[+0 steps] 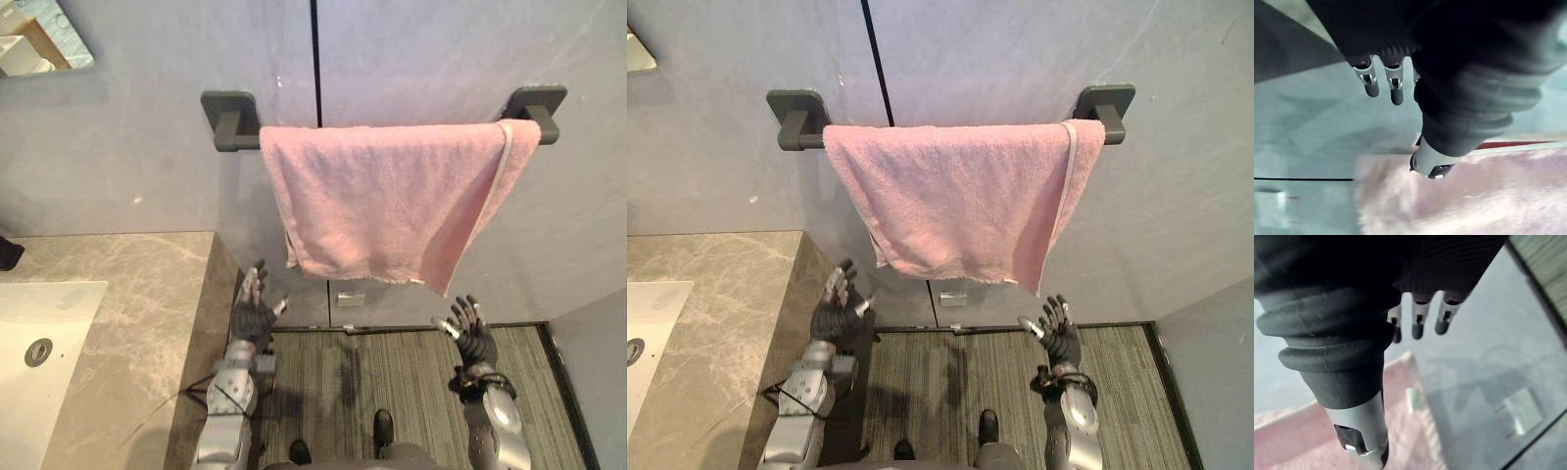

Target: Organize washtable

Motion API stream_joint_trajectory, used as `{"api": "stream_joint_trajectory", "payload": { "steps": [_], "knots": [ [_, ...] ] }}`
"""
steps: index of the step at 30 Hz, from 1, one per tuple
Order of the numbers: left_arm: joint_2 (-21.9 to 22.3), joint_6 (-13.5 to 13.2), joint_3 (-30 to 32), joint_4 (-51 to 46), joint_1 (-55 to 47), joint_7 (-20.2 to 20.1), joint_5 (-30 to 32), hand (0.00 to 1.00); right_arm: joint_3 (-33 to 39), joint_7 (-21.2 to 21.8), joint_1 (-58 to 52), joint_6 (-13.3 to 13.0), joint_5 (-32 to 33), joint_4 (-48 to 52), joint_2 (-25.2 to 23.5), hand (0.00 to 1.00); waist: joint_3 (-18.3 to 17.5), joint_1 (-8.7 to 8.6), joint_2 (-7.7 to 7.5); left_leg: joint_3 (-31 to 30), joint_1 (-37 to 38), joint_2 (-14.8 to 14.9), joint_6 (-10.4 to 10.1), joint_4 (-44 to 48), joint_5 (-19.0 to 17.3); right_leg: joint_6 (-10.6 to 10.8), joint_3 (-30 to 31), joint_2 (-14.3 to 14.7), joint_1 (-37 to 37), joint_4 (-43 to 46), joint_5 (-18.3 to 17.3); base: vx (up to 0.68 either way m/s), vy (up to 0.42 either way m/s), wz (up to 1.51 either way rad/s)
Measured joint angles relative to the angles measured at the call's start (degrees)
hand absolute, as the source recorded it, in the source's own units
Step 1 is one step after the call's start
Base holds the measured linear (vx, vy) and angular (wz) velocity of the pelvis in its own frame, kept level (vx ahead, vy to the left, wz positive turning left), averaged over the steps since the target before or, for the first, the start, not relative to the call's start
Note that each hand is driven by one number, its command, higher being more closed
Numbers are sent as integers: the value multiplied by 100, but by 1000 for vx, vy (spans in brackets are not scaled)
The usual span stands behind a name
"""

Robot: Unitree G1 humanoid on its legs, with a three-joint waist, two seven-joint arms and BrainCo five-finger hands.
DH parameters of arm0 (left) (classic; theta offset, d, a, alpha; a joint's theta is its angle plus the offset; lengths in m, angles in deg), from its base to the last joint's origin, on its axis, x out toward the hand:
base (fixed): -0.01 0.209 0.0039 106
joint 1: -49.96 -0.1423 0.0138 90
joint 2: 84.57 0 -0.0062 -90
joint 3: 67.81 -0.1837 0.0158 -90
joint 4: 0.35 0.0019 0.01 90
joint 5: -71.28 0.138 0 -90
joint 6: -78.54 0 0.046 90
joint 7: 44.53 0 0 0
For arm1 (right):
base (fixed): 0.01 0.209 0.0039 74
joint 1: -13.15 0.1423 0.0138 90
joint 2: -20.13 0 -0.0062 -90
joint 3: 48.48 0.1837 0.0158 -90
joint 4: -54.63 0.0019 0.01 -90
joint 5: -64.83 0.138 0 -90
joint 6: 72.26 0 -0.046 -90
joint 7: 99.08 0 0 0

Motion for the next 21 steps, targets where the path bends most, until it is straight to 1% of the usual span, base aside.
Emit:
{"api": "stream_joint_trajectory", "payload": {
  "steps": [1,2,3,5,6,7,8,9,10,11,13,14,15,16,17,18,19,20,21],
  "knots": [
    [16,74,6,214,-162,-68,92,0,-20,11,-171,103,-118,-14,-11,0,-16,26,9,12,11,23,0,41,-85,4,-8,8,65,0,-5,-107,-23,-2],
    [24,128,10,402,-308,-146,189,0,-78,24,-376,147,-231,-13,-24,0,-27,82,-5,45,49,36,7,69,-151,10,-4,8,120,1,-10,-96,-16,-5],
    [23,182,9,456,-376,-163,243,0,-135,29,-478,187,-271,-14,-24,0,-36,102,-19,57,58,43,10,102,-191,17,5,10,138,6,-16,-79,-10,-8],
    [20,302,22,516,-660,-222,311,0,-426,106,-816,358,-485,54,-25,0,-73,112,-76,69,86,65,0,177,-266,29,-1,6,145,135,-89,-59,-9,-2],
    [16,326,23,516,-722,-302,307,0,-505,175,-909,394,-540,129,-22,0,-84,113,-94,77,98,68,-3,181,-269,47,-3,3,141,176,-134,-32,-9,7],
    [-5,371,13,511,-849,-462,302,0,-717,292,-1105,478,-629,373,5,0,-118,111,-121,76,109,78,-7,190,-274,43,-27,2,133,244,-181,-14,-8,5],
    [-13,393,8,509,-892,-542,302,0,-841,346,-1194,508,-654,547,17,0,-132,115,-136,76,115,83,-9,195,-279,38,-34,4,127,275,-205,-2,-11,6],
    [-55,468,-57,437,-1004,-684,270,0,-1106,477,-1339,527,-656,934,46,0,-147,114,-161,76,119,95,-22,221,-302,41,-78,3,119,329,-261,0,0,0],
    [-157,524,-125,258,-1133,-899,149,0,-1306,655,-1419,535,-653,1213,110,0,-161,111,-183,76,121,103,-27,244,-323,50,-88,3,116,362,-308,0,0,0],
    [-464,610,-388,-227,-1395,-1304,-334,0,-1659,1015,-1494,536,-635,1607,290,0,-205,109,-234,75,139,114,-40,249,-345,51,-97,10,118,397,-355,35,-10,1],
    [-838,635,-686,-773,-1632,-1612,-891,0,-1938,1306,-1499,539,-580,1891,497,0,-246,109,-280,69,145,114,-65,249,-362,63,-95,13,123,396,-379,70,1,1],
    [-1133,660,-878,-1120,-1729,-1814,-1387,0,-2090,1476,-1464,543,-488,2089,657,0,-267,116,-305,58,141,102,-69,247,-379,79,-97,6,123,390,-397,83,12,3],
    [-1270,665,-943,-1269,-1737,-1912,-1658,0,-2149,1563,-1438,544,-385,2181,751,0,-272,115,-312,53,141,93,-59,250,-381,94,-99,1,123,388,-409,98,23,4],
    [-1542,666,-1066,-1474,-1742,-2069,-2232,0,-2247,1718,-1393,541,-152,2388,947,0,-281,115,-316,38,142,76,-40,270,-373,109,-102,-12,124,386,-426,158,34,3],
    [-1844,664,-1223,-1654,-1710,-2179,-2949,0,-2323,1886,-1321,515,256,2599,1165,0,-296,109,-317,-6,142,61,-41,353,-401,109,-116,-26,124,384,-426,165,34,3],
    [-1948,663,-1308,-1746,-1683,-2187,-3135,0,-2330,1916,-1285,499,360,2668,1215,0,-303,102,-320,-13,133,54,-41,374,-401,109,-125,-32,125,384,-426,154,32,4],
    [-2073,658,-1394,-1893,-1630,-2193,-3461,0,-2324,1924,-1223,484,547,2774,1264,0,-308,85,-322,-33,126,40,-41,397,-401,108,-137,-51,136,384,-426,81,21,8],
    [-2190,618,-1484,-2086,-1526,-2185,-3883,0,-2318,1906,-1148,410,842,2894,1307,0,-309,70,-323,-94,118,15,-41,424,-401,108,-153,-81,157,384,-425,90,29,9],
    [-2223,586,-1538,-2188,-1475,-2184,-4035,0,-2316,1898,-1107,366,968,2955,1334,0,-309,62,-321,-115,123,2,-40,431,-400,108,-156,-92,170,384,-425,84,28,6]
  ]
}}
